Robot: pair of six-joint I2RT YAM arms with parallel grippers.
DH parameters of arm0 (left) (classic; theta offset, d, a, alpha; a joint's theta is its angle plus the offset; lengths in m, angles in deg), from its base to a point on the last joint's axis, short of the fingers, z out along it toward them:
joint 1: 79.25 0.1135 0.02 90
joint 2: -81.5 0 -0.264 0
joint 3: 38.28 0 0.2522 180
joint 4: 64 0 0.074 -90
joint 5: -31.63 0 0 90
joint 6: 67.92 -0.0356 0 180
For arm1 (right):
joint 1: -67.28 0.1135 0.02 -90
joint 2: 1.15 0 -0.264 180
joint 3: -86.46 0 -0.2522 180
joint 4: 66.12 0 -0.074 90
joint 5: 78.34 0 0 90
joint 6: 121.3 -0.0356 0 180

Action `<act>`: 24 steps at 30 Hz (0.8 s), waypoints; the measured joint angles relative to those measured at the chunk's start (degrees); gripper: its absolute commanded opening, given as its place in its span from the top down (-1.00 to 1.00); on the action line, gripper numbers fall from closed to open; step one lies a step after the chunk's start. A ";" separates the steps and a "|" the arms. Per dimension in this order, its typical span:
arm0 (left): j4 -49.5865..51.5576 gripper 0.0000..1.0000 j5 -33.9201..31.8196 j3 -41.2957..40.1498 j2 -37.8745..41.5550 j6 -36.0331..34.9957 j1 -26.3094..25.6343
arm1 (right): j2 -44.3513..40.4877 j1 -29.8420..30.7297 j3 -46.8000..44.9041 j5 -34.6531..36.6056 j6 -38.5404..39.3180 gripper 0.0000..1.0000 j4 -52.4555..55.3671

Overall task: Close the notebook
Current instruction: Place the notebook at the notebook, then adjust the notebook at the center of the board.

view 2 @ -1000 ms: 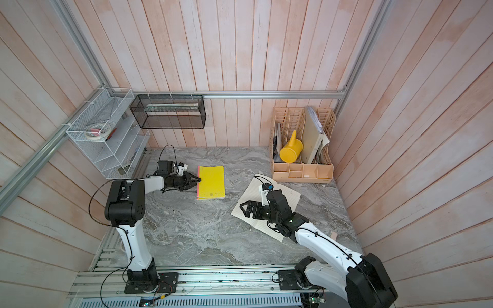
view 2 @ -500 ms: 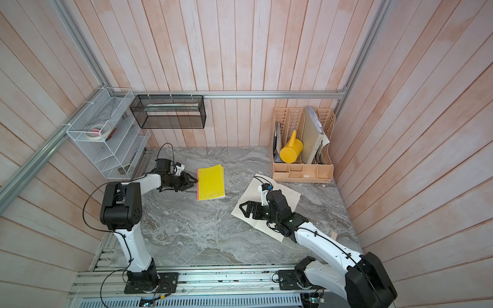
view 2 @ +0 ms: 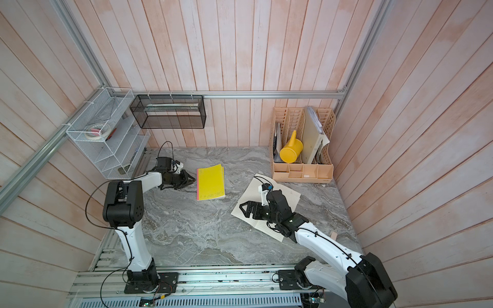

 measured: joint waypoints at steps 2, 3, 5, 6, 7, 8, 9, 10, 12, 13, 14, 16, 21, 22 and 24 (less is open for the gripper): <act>-0.13 0.53 -0.04 1.97 -1.49 0.28 -0.09 | -0.31 0.00 -0.09 0.02 0.00 -0.97 -0.02; -0.35 0.53 -0.04 3.04 -2.34 0.42 -0.15 | -0.48 0.00 -0.13 0.02 0.00 -0.96 0.00; -0.42 0.53 -0.07 4.57 -3.56 0.55 -0.46 | -0.76 0.00 -0.33 0.02 0.00 -0.97 0.00; -0.37 0.53 -0.07 5.16 -4.09 0.68 -0.70 | -0.90 0.00 -0.46 0.04 -0.02 -0.96 0.00; -0.37 0.53 -0.09 5.62 -4.46 0.83 -0.94 | -1.03 0.00 -0.61 0.04 -0.02 -0.96 0.00; -0.37 0.53 -0.09 6.16 -4.90 0.87 -1.22 | -1.18 0.00 -0.76 0.04 -0.04 -0.96 0.15; -0.37 0.53 -0.07 6.64 -5.27 0.90 -1.53 | -1.31 0.00 -0.87 0.04 -0.04 -0.96 0.28; -0.39 0.53 -0.09 6.93 -5.57 0.98 -1.77 | -1.42 0.00 -0.90 0.07 -0.07 -0.96 0.44; -0.44 0.53 -0.07 7.08 -5.99 1.27 -2.23 | -1.62 0.00 -0.94 0.11 -0.15 -0.97 0.46; -0.42 0.53 -0.07 7.10 -6.12 1.31 -2.36 | -1.73 0.00 -0.94 0.24 -0.17 -0.97 0.46; -0.39 0.53 -0.09 7.13 -6.21 1.33 -2.49 | -1.92 0.00 -0.94 0.28 -0.17 -0.96 0.50; -0.31 0.52 -0.28 7.23 -6.23 1.31 -2.58 | -2.34 0.00 -0.94 0.46 -0.17 -0.96 0.66; 0.52 0.51 -5.07 6.60 -4.02 0.83 -2.71 | -4.48 -0.04 -0.94 2.56 -0.13 -0.96 2.45; 0.35 0.51 -6.43 5.51 -2.47 0.76 -2.78 | -5.16 -0.20 -0.94 3.34 -0.07 -0.96 3.13; -0.02 0.46 -9.09 1.64 2.69 0.46 -3.08 | -6.60 -1.22 -0.94 5.09 0.04 -0.96 4.83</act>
